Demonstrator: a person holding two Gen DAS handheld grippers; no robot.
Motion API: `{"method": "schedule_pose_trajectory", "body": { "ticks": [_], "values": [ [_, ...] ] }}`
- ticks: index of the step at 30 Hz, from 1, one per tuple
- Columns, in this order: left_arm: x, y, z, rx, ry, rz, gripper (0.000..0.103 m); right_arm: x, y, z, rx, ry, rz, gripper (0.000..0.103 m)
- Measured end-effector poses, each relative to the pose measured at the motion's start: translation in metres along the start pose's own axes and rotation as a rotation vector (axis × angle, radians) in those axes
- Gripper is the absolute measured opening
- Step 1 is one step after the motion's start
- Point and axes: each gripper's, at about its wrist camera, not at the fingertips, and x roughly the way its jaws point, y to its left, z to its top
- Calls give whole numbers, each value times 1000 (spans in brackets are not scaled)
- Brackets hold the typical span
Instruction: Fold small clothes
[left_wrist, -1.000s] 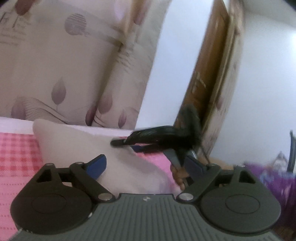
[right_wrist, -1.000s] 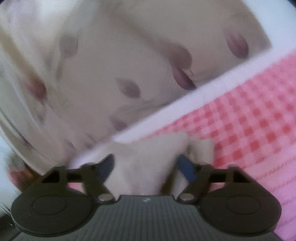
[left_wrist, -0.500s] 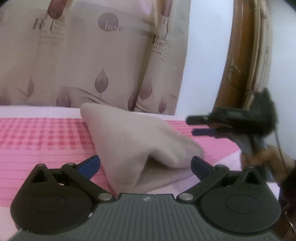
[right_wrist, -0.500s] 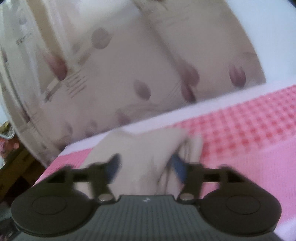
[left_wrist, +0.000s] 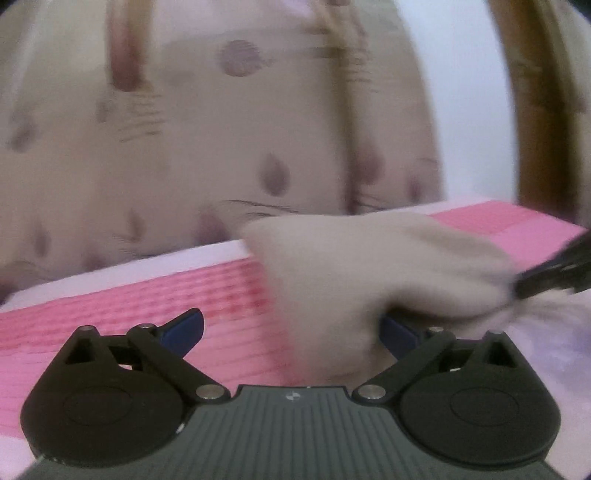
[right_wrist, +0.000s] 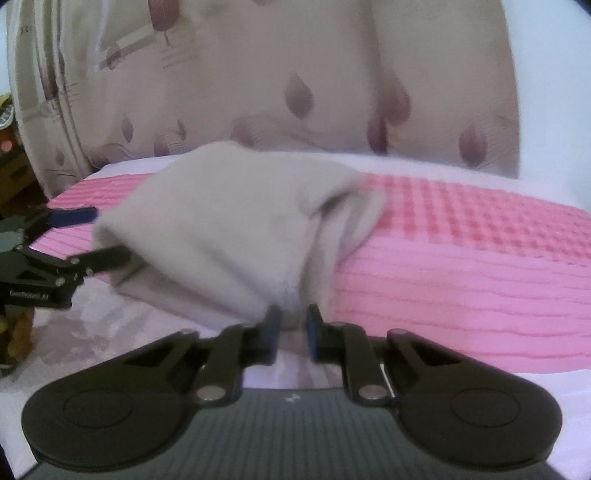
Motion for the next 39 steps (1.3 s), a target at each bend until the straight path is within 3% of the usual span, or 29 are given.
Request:
{"method": "schedule_pose_trajectory", "body": {
  "ticks": [2, 5, 7, 9, 10, 11, 12, 13, 14, 15, 16, 19, 21, 22, 23, 26, 29, 31, 33, 34, 36, 38, 39],
  "values": [
    [3, 10, 0, -62, 36, -38, 100, -5, -5, 0, 31, -19, 18, 15],
    [7, 7, 1, -56, 68, -45, 100, -11, -16, 1, 146, -56, 119, 16],
    [9, 3, 3, -59, 62, -87, 102, -12, -22, -1, 231, -91, 151, 27],
    [12, -4, 5, -39, 53, -94, 102, -8, -30, -2, 306, -117, 186, 65],
    [14, -8, 4, -16, 51, -90, 102, -4, -31, -1, 324, -129, 184, 70],
    [18, -13, 4, 3, 71, -80, 93, -1, -31, -1, 331, -138, 191, 70],
    [23, -14, 3, 6, 111, -81, 79, 5, -31, -1, 336, -134, 224, 67],
    [29, -13, 3, -5, 162, -94, 40, 12, -27, 0, 326, -118, 249, 59],
    [31, -10, 1, -17, 200, -116, 33, 16, -22, -1, 294, -101, 235, 27],
    [28, -8, -1, -18, 195, -113, 33, 21, -14, -1, 228, -58, 197, 11],
    [23, -8, -3, 3, 188, -111, 32, 25, -5, -2, 152, -19, 161, 11],
    [13, -5, -9, 19, 183, -105, 32, 14, -1, -4, 23, 21, 97, 11],
    [10, -7, -9, 25, 177, -103, 36, 9, -9, -8, 8, 45, 74, 9],
    [11, -9, -9, 39, 174, -112, 43, 6, -15, -10, 28, 49, 77, 8],
    [11, -12, -9, 53, 173, -91, 58, 4, -17, -11, 29, 43, 68, 8],
    [4, -8, -6, 32, 149, -80, 89, -7, -28, -13, 123, 0, 102, 9],
    [-17, 0, -2, 1, 92, -58, 92, -26, -39, -16, 268, -91, 151, 12],
    [-29, 10, 12, -38, 3, -61, 92, -35, -44, -19, 346, -164, 200, 28],
    [-29, 15, 30, -57, -51, -88, 90, -35, -43, -16, 364, -202, 220, 75],
    [-23, 15, 39, -53, -64, -106, 83, -31, -42, -12, 357, -212, 223, 81],
    [-3, 11, 49, -30, -69, -144, 63, -20, -36, -2, 344, -208, 218, 81],
    [29, 6, 47, -10, -8, -191, 35, -9, -27, 6, 306, -213, 237, 79],
    [43, 3, 41, -11, 40, -218, 31, -3, -20, 10, 266, -198, 224, 65]
  ]
}}
